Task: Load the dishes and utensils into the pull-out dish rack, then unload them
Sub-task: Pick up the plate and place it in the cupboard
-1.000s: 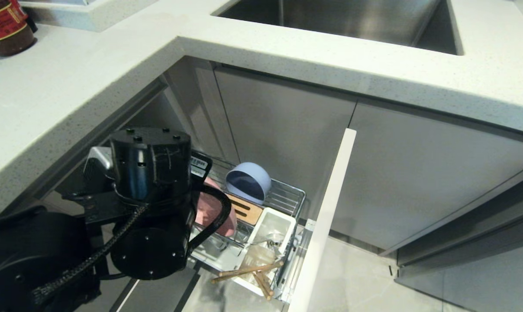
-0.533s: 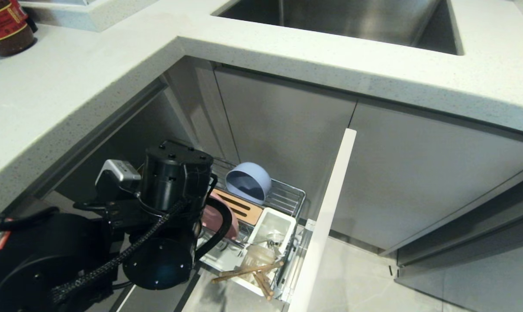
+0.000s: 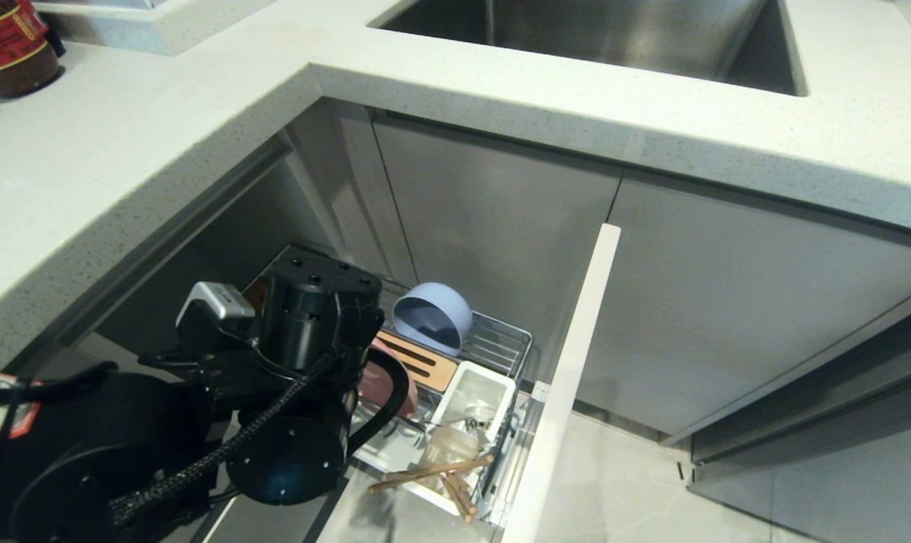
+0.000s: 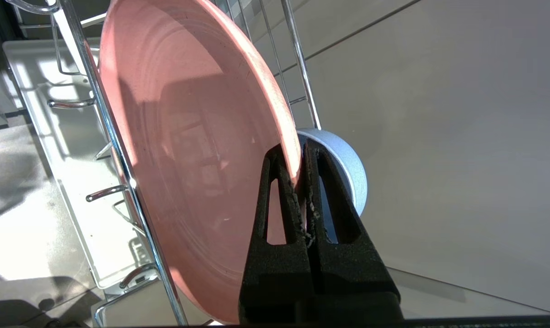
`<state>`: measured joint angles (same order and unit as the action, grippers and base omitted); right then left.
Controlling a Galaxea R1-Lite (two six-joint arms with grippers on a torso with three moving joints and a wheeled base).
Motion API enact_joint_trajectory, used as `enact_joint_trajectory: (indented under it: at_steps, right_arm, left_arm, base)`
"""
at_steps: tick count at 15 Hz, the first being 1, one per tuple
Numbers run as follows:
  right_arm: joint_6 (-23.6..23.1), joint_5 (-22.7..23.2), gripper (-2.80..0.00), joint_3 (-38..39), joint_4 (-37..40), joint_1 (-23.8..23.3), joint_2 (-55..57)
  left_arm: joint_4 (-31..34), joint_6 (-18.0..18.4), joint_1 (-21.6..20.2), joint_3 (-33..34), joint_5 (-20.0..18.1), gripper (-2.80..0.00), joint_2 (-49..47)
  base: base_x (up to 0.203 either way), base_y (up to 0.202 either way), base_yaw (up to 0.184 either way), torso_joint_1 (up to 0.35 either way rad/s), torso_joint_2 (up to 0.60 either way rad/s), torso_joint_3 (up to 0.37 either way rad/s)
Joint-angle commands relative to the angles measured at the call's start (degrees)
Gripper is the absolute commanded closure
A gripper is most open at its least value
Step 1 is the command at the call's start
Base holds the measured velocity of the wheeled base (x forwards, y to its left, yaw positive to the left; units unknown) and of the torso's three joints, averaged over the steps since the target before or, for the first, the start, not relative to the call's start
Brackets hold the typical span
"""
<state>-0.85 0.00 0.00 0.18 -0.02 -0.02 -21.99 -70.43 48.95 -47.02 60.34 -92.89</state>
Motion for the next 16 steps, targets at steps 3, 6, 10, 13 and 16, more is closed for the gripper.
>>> enact_joint_trajectory:
  at_steps: [3,6,10,13,16]
  right_arm:
    - [-0.1,0.0,0.00,0.0,0.0,0.0,0.0]
    - [0.0,0.0,0.00,0.0,0.0,-0.1,0.0]
    - [0.0,0.0,0.00,0.0,0.0,0.0,0.0]
    - [0.0,0.0,0.00,0.0,0.0,0.0,0.0]
    - [0.0,0.0,0.00,0.0,0.0,0.0,0.0]
  left_arm:
    - [-0.2,-0.3,0.0,-0.2,0.3,0.00,-0.2]
    - [-0.1,-0.2,0.1,-0.3,0.0,0.00,-0.2]
    - [-0.2,-0.1,0.1,-0.4,0.5,-2.80,-0.2]
    - [-0.1,0.0,0.1,-0.4,0.6,-2.80,-0.2]
    - [2.1,0.0,0.2,-0.6,0.9,-2.80,0.4]
  base:
    - [0.000,0.000,0.000,0.000,0.00,0.000]
    - [0.000,0.000,0.000,0.000,0.00,0.000]
    - [0.000,0.000,0.000,0.000,0.00,0.000]
    - [0.000,0.000,0.000,0.000,0.00,0.000]
    - [0.000,0.000,0.000,0.000,0.00,0.000]
